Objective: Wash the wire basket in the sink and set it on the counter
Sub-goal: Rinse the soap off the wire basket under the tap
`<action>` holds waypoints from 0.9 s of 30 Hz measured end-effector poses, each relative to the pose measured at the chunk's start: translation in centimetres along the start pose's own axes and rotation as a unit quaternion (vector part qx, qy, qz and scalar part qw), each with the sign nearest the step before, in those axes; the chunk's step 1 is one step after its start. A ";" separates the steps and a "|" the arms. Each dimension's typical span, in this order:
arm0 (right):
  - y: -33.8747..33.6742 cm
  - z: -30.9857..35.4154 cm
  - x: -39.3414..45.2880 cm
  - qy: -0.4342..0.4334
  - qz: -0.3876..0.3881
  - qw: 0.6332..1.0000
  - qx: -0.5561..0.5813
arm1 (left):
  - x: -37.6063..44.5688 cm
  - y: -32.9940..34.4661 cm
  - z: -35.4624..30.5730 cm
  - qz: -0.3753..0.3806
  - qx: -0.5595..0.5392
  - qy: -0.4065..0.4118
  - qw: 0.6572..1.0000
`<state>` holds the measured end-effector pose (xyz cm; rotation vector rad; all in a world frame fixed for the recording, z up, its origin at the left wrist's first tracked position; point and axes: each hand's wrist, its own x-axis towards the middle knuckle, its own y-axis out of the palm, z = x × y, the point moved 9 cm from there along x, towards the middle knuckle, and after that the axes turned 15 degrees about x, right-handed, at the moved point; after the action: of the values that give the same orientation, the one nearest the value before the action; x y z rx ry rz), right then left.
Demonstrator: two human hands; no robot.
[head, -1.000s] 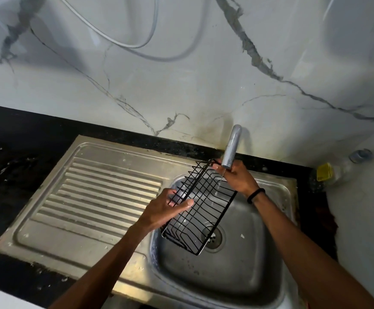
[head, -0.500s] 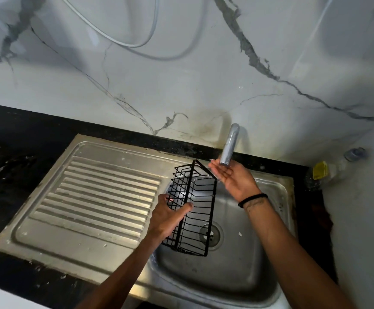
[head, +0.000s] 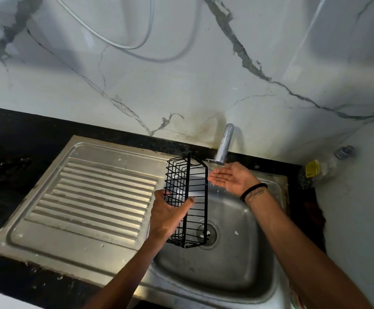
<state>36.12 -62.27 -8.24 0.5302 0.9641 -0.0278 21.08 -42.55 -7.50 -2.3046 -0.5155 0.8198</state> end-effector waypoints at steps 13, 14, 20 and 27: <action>0.2 0.0 -0.4 -0.025 0.004 1.000 0.019 | -0.2 -0.3 -0.8 -0.002 -0.007 0.007 1.000; 0.6 0.4 -0.6 -0.028 0.006 0.999 0.029 | -0.3 -0.2 -0.9 -0.003 -0.009 0.013 1.000; -0.1 -0.3 -0.5 -0.004 -0.019 1.000 -0.021 | -0.4 0.0 -0.9 -0.032 -0.034 0.031 0.998; -0.2 -1.1 -0.3 0.012 0.010 0.999 -0.034 | -0.5 -0.5 -1.8 -0.056 -0.062 0.082 0.993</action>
<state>35.04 -62.08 -8.59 0.4790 0.9794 0.0283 21.79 -43.26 -5.87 -2.4048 -0.6310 0.5519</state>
